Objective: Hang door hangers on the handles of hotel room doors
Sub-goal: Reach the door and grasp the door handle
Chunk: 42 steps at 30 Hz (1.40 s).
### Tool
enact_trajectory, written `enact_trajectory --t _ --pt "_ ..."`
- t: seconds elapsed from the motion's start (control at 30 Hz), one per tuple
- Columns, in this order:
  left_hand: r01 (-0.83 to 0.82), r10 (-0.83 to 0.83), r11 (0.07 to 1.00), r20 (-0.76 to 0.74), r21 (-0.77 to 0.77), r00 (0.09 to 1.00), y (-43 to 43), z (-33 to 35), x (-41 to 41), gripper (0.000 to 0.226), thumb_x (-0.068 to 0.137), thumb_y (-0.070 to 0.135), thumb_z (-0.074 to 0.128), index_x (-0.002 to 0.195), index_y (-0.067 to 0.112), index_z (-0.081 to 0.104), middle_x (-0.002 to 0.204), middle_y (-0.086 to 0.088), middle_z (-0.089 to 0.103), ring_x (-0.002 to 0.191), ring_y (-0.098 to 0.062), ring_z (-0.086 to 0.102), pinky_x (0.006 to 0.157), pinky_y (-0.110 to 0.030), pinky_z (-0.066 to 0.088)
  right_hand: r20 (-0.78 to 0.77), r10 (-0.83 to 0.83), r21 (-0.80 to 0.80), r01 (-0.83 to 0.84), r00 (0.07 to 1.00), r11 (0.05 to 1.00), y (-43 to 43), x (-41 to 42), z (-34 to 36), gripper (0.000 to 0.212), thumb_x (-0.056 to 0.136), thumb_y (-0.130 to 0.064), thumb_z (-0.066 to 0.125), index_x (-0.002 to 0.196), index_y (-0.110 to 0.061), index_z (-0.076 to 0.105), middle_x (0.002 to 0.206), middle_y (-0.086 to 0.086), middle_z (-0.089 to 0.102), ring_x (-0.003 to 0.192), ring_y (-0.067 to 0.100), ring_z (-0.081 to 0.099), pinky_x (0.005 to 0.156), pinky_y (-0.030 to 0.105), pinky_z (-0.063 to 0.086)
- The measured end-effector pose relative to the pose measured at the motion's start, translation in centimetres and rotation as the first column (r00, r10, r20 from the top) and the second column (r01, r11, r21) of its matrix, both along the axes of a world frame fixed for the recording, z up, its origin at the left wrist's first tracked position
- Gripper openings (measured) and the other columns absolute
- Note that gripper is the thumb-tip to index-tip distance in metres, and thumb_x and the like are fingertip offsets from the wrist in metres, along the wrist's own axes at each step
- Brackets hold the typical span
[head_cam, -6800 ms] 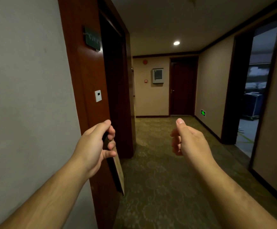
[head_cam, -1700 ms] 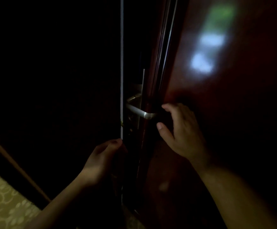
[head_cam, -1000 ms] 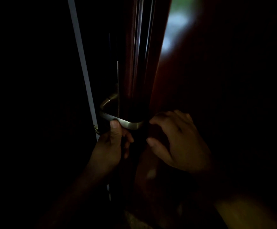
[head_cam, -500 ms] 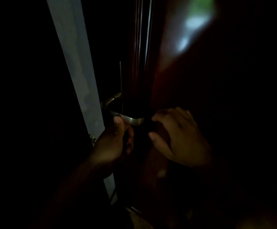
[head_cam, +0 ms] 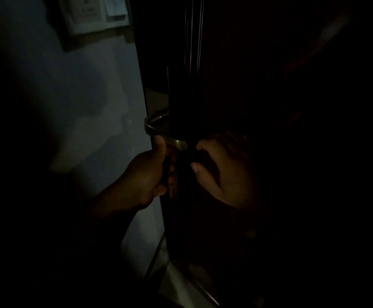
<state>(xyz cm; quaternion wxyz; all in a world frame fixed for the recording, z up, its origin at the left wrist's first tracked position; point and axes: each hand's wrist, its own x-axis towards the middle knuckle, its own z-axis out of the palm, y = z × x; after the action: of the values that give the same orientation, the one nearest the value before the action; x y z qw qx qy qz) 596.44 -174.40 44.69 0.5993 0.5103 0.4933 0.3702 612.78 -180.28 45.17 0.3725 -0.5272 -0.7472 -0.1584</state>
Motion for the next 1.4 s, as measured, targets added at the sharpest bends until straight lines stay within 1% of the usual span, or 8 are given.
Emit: enact_trajectory --t 0.13,0.27,0.53,0.7,0.87,0.97,1.1,1.4 --pt "-0.014 0.014 1.0 -0.049 -0.008 0.999 2.8 0.6 3.0 0.057 0.091 0.069 0.037 0.077 0.019 0.06 0.065 0.001 0.058 0.054 -0.012 0.053 0.045 -0.024 0.039 0.066 -0.114 -0.008 0.115 0.991 0.993 3.0 2.6 -0.7 0.041 0.083 -0.037 0.051 0.109 -0.011 0.07 0.104 0.009 0.07 0.102 0.033 0.064 0.091 0.039 0.03" --pt "0.026 -0.023 0.999 -0.097 0.031 0.995 5.9 1.0 5.7 0.04 0.095 0.063 0.04 0.089 0.028 0.059 0.087 0.005 0.062 0.074 -0.01 0.061 0.071 -0.03 0.054 0.038 -0.08 -0.008 0.081 0.996 0.997 5.3 5.7 -0.5 0.042 0.085 -0.036 0.051 0.116 -0.012 0.064 0.107 0.009 0.071 0.106 0.033 0.065 0.095 0.043 0.031" --pt "-0.073 0.062 0.997 -0.247 -0.036 0.967 11.0 2.6 13.3 0.042 0.091 0.06 0.05 0.085 0.02 0.06 0.072 0.001 0.054 0.055 -0.012 0.05 0.045 -0.02 0.043 0.039 -0.123 -0.087 0.126 0.992 0.988 9.5 11.5 -0.6 0.044 0.086 -0.037 0.046 0.127 -0.021 0.047 0.11 0.003 0.069 0.107 0.028 0.064 0.096 0.041 0.033" --pt "-0.009 0.011 1.0 -0.293 0.006 0.956 14.7 2.4 17.1 0.038 0.09 0.059 0.054 0.091 0.021 0.062 0.083 -0.001 0.061 0.064 -0.014 0.057 0.052 -0.025 0.046 0.05 -0.251 -0.018 0.252 0.967 0.968 11.7 14.9 -0.8 0.056 0.084 -0.035 0.049 0.13 -0.007 0.059 0.113 0.009 0.071 0.106 0.033 0.066 0.096 0.047 0.043" --pt "0.14 -0.122 0.987 -0.196 0.083 0.973 18.8 1.7 21.3 0.03 0.092 0.048 0.06 0.082 0.02 0.062 0.063 0.002 0.055 0.053 -0.011 0.051 0.045 -0.024 0.042 0.012 -0.567 -0.009 0.567 0.823 0.823 15.2 17.3 -1.1 0.044 0.087 -0.034 0.049 0.119 -0.009 0.067 0.097 0.014 0.073 0.092 0.036 0.07 0.087 0.047 0.048" --pt "0.238 -0.224 0.966 -0.131 0.103 0.966 21.1 1.4 23.7 0.025 0.092 0.04 0.063 0.081 0.018 0.065 0.05 0.009 0.055 0.05 -0.011 0.05 0.043 -0.021 0.042 0.058 -0.701 0.093 0.695 0.711 0.713 17.1 19.5 -2.1 0.041 0.099 -0.04 0.035 0.117 -0.015 0.064 0.093 0.015 0.072 0.09 0.036 0.067 0.087 0.045 0.035" --pt "0.39 -0.38 0.913 -0.105 0.115 0.919 23.8 2.7 26.3 0.019 0.09 0.035 0.064 0.087 0.017 0.066 0.056 0.01 0.062 0.058 -0.014 0.054 0.053 -0.027 0.043 0.116 -0.727 0.242 0.691 0.676 0.681 17.9 22.6 -0.9 0.045 0.104 -0.044 0.013 0.113 -0.018 0.049 0.092 0.011 0.072 0.091 0.033 0.062 0.085 0.044 0.039" --pt "0.513 -0.496 0.845 -0.136 0.153 0.858 28.9 3.8 34.9 0.031 0.082 0.049 0.064 0.092 0.019 0.069 0.076 0.002 0.062 0.067 -0.017 0.053 0.058 -0.028 0.04 0.231 -0.816 0.295 0.761 0.53 0.578 19.3 30.3 -0.1 0.044 0.102 -0.048 0.03 0.11 -0.018 0.061 0.082 0.0 0.072 0.079 0.027 0.065 0.078 0.04 0.032"
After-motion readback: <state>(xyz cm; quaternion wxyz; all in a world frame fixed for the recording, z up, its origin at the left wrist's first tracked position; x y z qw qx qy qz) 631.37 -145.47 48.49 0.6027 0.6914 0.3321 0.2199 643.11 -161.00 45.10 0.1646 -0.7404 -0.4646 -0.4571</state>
